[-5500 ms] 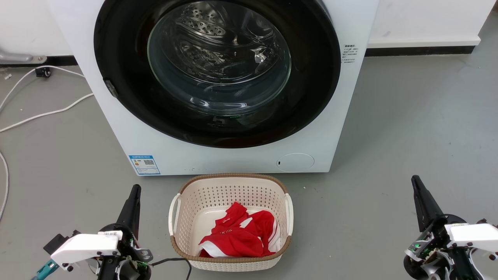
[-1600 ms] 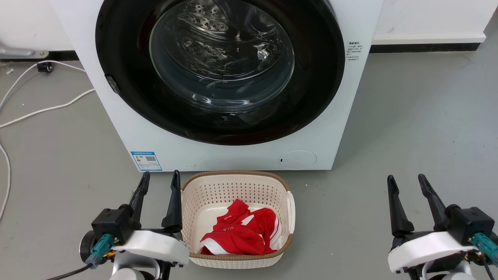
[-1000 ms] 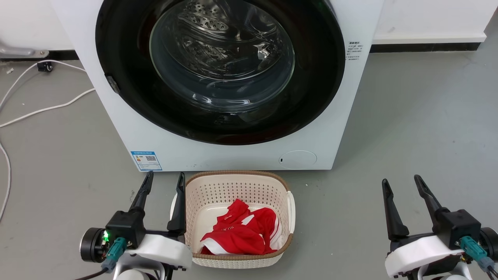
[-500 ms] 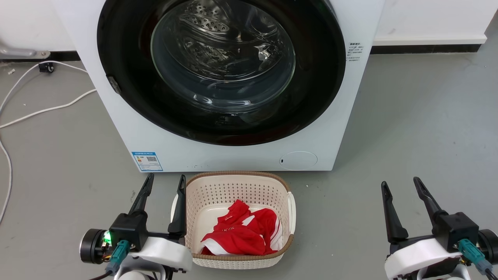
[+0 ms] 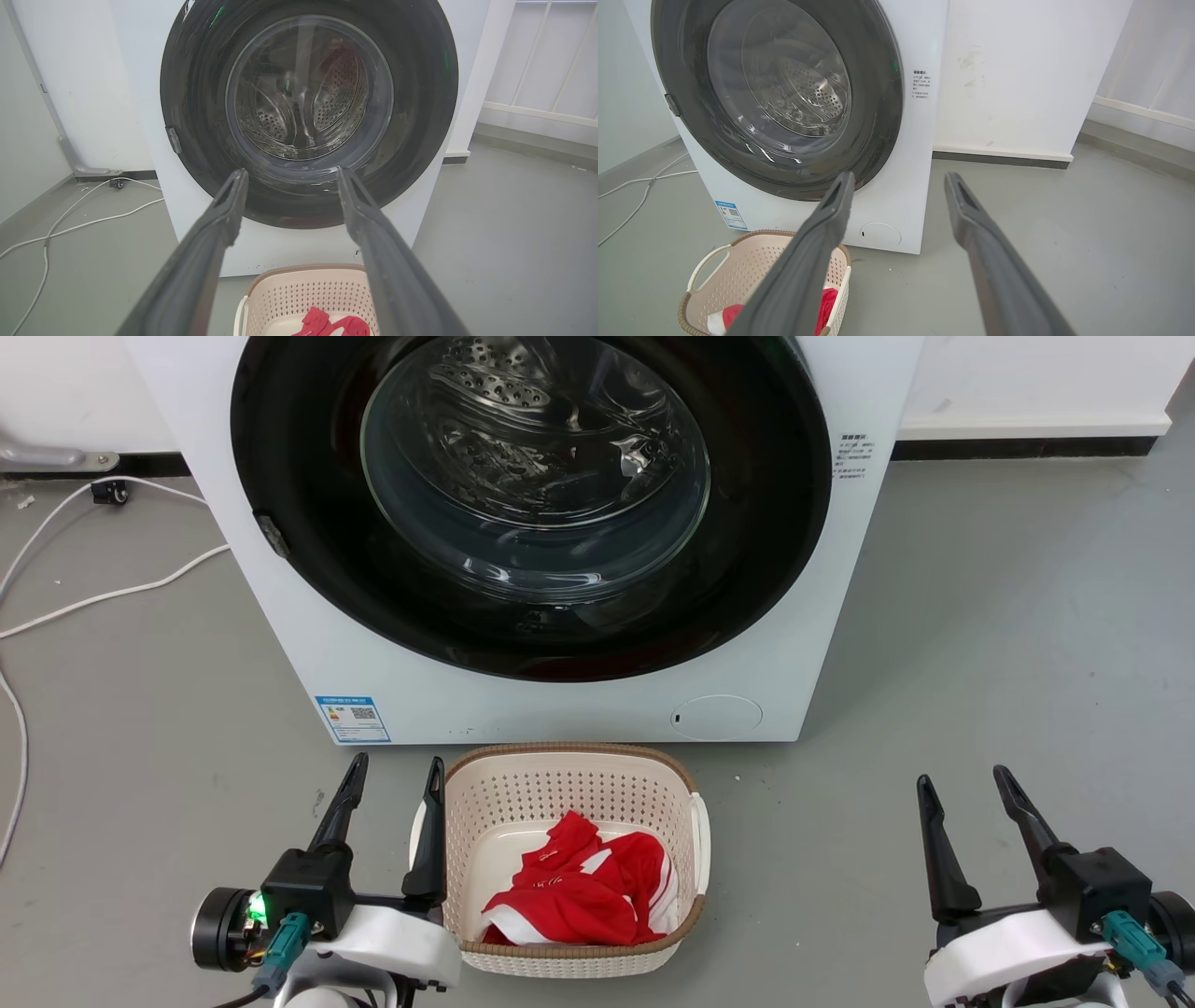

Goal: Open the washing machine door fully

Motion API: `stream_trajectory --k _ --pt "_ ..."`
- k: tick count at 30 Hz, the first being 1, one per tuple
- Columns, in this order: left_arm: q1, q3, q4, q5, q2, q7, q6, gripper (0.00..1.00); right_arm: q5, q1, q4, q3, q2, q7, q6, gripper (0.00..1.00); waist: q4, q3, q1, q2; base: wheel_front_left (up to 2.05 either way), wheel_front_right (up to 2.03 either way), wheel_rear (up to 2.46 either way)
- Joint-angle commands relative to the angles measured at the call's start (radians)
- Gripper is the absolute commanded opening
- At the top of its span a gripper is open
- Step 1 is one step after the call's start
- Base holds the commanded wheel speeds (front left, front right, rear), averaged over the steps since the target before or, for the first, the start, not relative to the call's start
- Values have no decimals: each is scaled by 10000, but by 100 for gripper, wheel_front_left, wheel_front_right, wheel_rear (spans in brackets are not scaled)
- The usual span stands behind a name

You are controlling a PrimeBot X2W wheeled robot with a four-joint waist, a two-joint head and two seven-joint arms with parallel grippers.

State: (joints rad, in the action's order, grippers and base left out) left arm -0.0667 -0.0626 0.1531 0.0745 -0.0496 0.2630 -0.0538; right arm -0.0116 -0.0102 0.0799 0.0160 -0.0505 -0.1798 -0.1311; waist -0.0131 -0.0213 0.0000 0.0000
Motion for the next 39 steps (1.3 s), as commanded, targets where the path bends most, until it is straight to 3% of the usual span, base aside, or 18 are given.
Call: stream_trajectory --k 1,3,4,5,10,16,21,22,31,39 --pt "53 -17 6 -8 -12 27 8 100 -62 38 37 18 6 -53 5 100 -1 -9 0 0 0 0 0" --pt "55 -13 9 -6 -12 28 9 100 -99 41 59 28 6 -57 5 38 -3 -10 0 0 0 0 0" --pt "54 -15 9 -9 -12 28 7 100 -130 48 69 34 6 -65 5 13 -4 -15 0 0 0 0 0" --pt "51 -11 7 -9 -12 27 6 100 -142 51 82 37 6 -70 5 0 -5 -16 0 0 0 0 0" --pt "34 6 6 21 -12 27 2 100 -528 79 178 52 6 -90 5 0 -5 -39 0 0 0 0 0" --pt "-11 -15 -26 27 -12 27 23 100 -2110 170 520 88 6 -234 5 0 -16 -74 0 0 0 0 0" --pt "-94 -25 -128 74 -11 27 8 100 -5777 466 993 -142 6 -389 5 0 -52 -141 0 0 0 0 0" --pt "-94 -25 -128 74 -11 27 8 100 -5777 466 993 -142 6 -389 5 0 -52 -141 0 0 0 0 0" --pt "-288 -83 -346 112 -9 26 39 100 -12191 1566 1201 -93 4 -714 5 0 -105 -572 0 0 0 0 0" --pt "-716 -94 -637 191 -11 26 91 100 -15668 3347 1655 1034 -218 278 3 0 -79 -1455 0 0 0 0 0"
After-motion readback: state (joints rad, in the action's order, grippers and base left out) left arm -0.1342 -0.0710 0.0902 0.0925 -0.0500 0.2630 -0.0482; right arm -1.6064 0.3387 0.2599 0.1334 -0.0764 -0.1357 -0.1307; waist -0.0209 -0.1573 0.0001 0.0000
